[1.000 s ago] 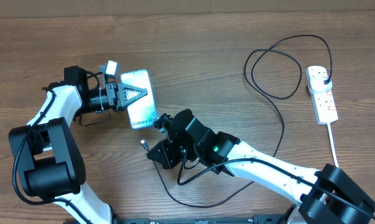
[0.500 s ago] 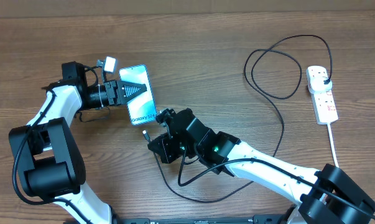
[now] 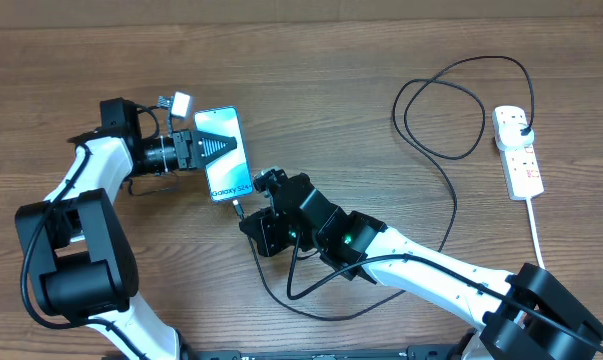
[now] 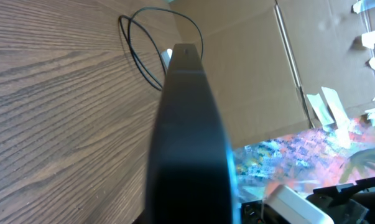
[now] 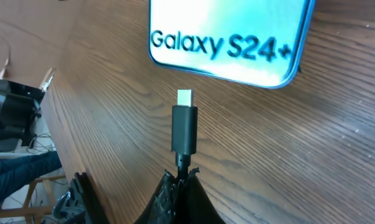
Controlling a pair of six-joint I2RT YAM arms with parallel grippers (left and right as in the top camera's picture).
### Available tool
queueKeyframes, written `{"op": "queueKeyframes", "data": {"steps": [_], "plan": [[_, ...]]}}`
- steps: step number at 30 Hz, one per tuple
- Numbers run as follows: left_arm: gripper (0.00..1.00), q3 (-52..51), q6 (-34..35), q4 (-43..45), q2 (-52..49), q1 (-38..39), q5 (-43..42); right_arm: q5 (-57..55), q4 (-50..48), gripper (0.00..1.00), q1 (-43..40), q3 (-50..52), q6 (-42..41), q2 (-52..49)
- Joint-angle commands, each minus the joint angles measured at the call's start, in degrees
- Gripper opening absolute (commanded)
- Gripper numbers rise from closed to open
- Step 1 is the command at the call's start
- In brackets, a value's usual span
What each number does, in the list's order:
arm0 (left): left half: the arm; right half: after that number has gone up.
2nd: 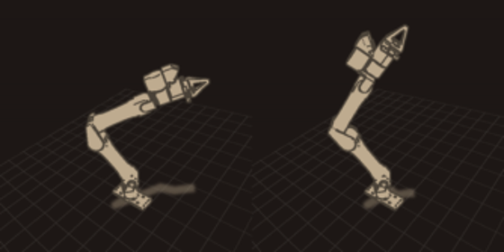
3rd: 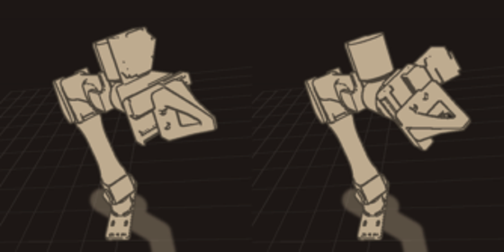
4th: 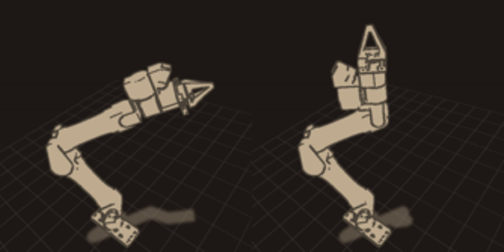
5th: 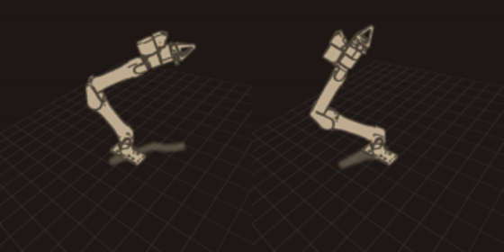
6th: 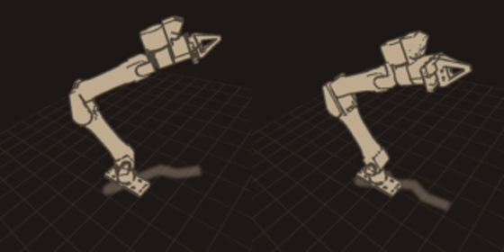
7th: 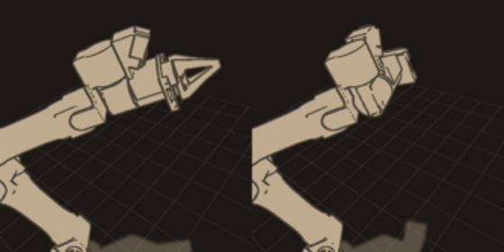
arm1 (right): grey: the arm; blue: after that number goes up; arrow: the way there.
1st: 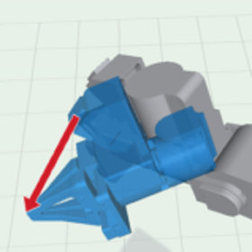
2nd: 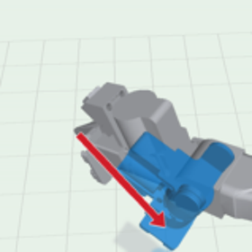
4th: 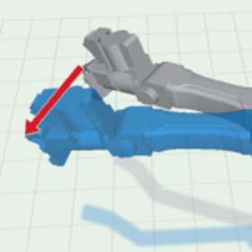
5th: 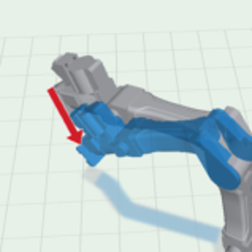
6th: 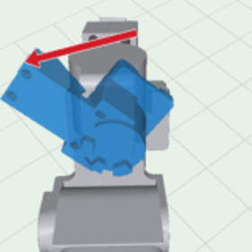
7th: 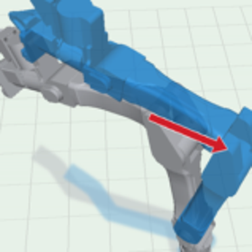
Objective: Plug charger to phone and switch on socket
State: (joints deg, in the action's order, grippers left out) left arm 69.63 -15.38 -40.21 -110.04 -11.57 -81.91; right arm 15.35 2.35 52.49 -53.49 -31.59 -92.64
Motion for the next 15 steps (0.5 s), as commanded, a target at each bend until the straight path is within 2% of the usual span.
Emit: {"op": "queueKeyframes", "data": {"steps": [1, 9, 15], "plan": [[0.04, -0.2, 0.0, 0.2, 0.7, 1.0, -1.4, -0.8, -1.5, 0.04, -0.2, 0.4, -0.3, 0.2], [0.04, -0.2, 3.8, 0.2, 0.7, 1.2, -1.3, -0.8, -0.5, 0.04, -0.6, 0.4, -0.5, 0.2], [0.04, -0.2, 3.9, 0.5, 0.7, 1.2, -0.1, -0.4, 0.2, 0.04, -3.6, 0.4, -7.0, 0.2]]}}
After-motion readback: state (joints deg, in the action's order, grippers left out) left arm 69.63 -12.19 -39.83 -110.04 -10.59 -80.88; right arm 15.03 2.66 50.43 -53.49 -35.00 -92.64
